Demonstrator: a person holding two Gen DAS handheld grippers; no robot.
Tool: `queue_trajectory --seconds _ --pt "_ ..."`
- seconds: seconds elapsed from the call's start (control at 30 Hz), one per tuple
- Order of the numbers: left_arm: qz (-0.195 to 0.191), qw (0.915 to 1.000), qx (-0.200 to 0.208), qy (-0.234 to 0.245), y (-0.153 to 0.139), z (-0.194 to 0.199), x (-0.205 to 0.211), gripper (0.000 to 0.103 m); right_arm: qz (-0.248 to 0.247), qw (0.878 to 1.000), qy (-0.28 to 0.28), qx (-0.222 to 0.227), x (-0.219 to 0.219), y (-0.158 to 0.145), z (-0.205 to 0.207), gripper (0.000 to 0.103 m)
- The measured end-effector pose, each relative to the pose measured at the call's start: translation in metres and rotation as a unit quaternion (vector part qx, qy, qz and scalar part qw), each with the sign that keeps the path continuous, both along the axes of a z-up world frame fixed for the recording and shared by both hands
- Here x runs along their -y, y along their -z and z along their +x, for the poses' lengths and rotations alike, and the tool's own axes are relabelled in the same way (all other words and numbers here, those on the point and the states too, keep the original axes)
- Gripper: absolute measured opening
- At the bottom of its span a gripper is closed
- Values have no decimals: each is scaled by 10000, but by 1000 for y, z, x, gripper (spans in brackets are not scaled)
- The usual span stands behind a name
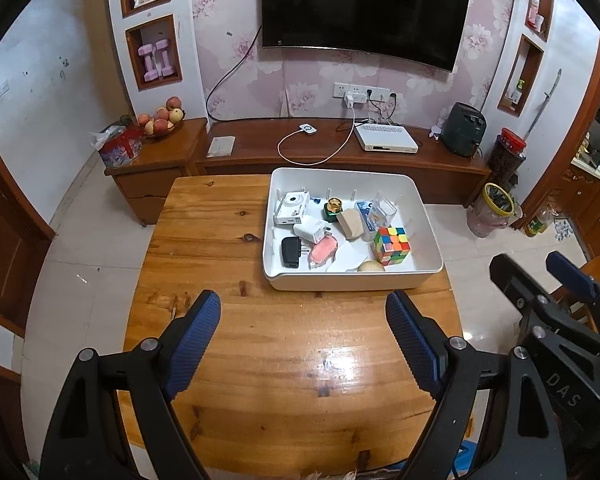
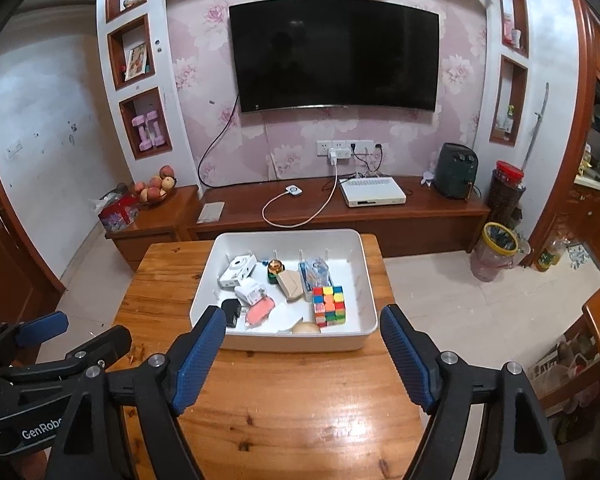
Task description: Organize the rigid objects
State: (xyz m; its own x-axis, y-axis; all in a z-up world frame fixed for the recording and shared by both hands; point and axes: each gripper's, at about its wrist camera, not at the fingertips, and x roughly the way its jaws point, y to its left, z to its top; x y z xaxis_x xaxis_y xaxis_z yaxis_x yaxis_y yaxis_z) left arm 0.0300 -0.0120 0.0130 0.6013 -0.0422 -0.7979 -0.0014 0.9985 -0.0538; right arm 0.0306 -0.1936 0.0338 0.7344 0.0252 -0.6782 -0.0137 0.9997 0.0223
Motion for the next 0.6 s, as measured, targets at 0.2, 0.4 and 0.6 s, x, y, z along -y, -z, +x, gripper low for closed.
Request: queue_trajectory --seconds 0.2,0.4,0.6 --pt "39 10000 72 -52 -4 -14 -2 87 -67 9998 -50 -172 -3 1 -15 80" --pt "60 9998 152 -92 -6 -28 -2 87 -150 9998 -85 -35 -7 -6 -32 80" --pt "85 9997 156 -138 -6 -37 -2 87 -187 9997 -118 133 -7 -12 -43 80"
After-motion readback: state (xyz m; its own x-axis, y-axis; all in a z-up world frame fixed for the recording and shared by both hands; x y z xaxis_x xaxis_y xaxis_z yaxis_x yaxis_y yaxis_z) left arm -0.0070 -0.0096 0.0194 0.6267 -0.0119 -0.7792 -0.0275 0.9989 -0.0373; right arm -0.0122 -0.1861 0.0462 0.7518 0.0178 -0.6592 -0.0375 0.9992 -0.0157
